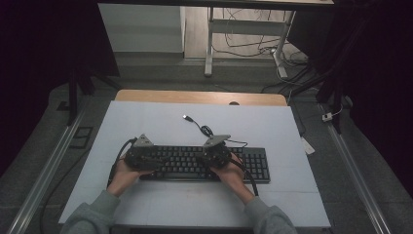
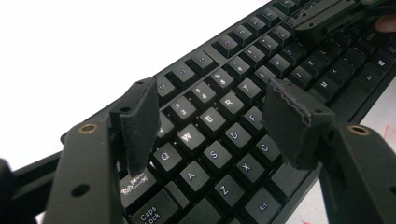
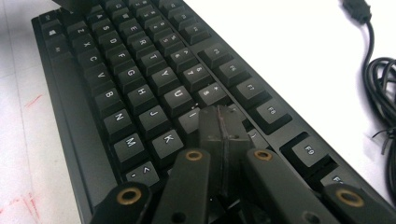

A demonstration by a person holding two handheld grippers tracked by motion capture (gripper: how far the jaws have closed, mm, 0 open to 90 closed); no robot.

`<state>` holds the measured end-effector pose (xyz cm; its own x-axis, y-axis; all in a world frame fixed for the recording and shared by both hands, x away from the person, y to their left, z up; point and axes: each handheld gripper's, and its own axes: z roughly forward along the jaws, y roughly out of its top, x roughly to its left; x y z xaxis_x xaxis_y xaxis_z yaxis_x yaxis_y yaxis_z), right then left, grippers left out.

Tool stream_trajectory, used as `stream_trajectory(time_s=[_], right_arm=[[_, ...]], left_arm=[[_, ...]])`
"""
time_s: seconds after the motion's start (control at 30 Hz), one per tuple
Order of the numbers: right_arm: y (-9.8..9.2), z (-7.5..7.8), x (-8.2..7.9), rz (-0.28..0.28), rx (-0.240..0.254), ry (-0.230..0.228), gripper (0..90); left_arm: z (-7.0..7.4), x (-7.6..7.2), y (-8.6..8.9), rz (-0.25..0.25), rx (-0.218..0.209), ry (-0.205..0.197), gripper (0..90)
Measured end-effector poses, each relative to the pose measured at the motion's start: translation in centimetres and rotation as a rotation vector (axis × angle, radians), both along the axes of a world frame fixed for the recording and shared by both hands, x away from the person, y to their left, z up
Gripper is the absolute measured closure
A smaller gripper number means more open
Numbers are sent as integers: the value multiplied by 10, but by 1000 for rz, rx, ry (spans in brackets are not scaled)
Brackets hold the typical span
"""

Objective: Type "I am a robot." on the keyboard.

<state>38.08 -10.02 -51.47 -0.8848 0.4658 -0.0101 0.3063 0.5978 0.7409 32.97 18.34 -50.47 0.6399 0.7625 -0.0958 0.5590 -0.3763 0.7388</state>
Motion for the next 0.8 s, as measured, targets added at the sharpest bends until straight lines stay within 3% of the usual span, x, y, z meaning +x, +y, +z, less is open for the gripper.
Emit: stream_trajectory(time_s=[0.17,0.4,0.6,0.8], right_arm=[[-10,6,-2,-12,45,-1,897],[-35,8,-10,-33,64,-9,892],[-55,11,-17,-71,89,-30,683],[-77,14,-29,-86,111,-62,588]], left_arm=[[1,-1,2,6,-9,-5,361],[0,-1,2,8,-7,-2,360],[1,-1,2,13,-8,-1,359],[1,0,3,15,-19,2,358]])
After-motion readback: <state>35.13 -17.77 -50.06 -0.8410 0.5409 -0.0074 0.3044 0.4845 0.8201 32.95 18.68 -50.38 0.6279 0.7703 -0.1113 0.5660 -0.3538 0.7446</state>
